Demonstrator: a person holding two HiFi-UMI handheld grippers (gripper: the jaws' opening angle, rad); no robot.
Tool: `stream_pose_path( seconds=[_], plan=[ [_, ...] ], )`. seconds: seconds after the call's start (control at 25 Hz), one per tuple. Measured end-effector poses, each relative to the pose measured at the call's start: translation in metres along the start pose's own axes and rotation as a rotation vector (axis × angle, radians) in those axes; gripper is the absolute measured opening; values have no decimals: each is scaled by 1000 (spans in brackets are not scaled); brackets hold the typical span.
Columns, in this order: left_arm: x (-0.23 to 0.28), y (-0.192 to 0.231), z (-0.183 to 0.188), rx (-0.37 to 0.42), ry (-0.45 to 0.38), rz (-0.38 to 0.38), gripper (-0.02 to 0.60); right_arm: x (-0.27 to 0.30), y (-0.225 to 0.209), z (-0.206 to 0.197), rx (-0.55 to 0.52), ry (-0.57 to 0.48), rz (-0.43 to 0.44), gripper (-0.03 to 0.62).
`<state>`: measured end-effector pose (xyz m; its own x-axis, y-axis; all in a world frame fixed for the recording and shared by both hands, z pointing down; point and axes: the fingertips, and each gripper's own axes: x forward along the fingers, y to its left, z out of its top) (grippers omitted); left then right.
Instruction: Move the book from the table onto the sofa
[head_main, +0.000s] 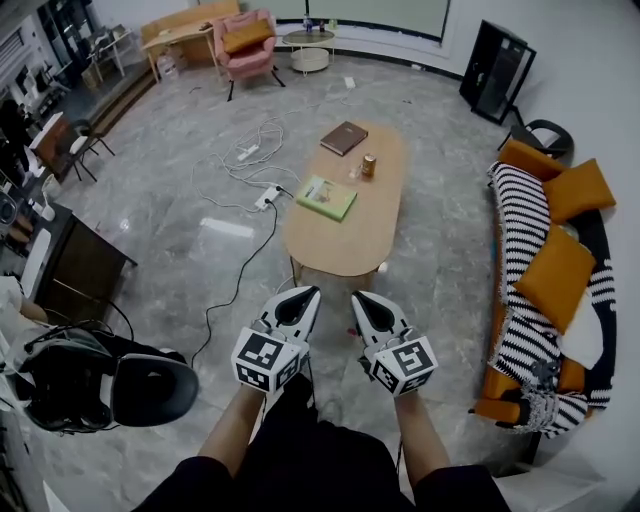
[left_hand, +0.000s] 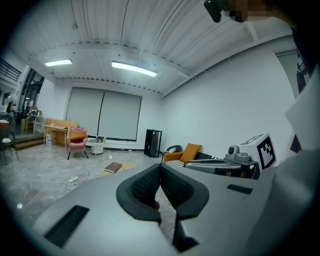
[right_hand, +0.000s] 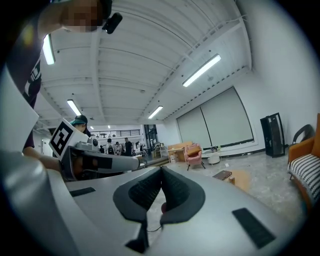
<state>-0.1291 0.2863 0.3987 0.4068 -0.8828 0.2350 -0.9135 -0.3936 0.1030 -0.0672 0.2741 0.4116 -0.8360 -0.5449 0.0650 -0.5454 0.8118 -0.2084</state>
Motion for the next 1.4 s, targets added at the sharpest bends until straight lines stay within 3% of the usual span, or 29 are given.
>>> stream_pose_path(
  seconds=[0.44,1.0,1.4],
  plan=[
    [58,67,1,-20,33,-32,15,69,-46,-9,66,28,-40,23],
    [130,209,9,-72,60,-76,15,211,-97,-3,86,42,-106,23],
    [161,249,0,-96,90,-123,15,249,-126,-10,96,50,-166,23]
  ],
)
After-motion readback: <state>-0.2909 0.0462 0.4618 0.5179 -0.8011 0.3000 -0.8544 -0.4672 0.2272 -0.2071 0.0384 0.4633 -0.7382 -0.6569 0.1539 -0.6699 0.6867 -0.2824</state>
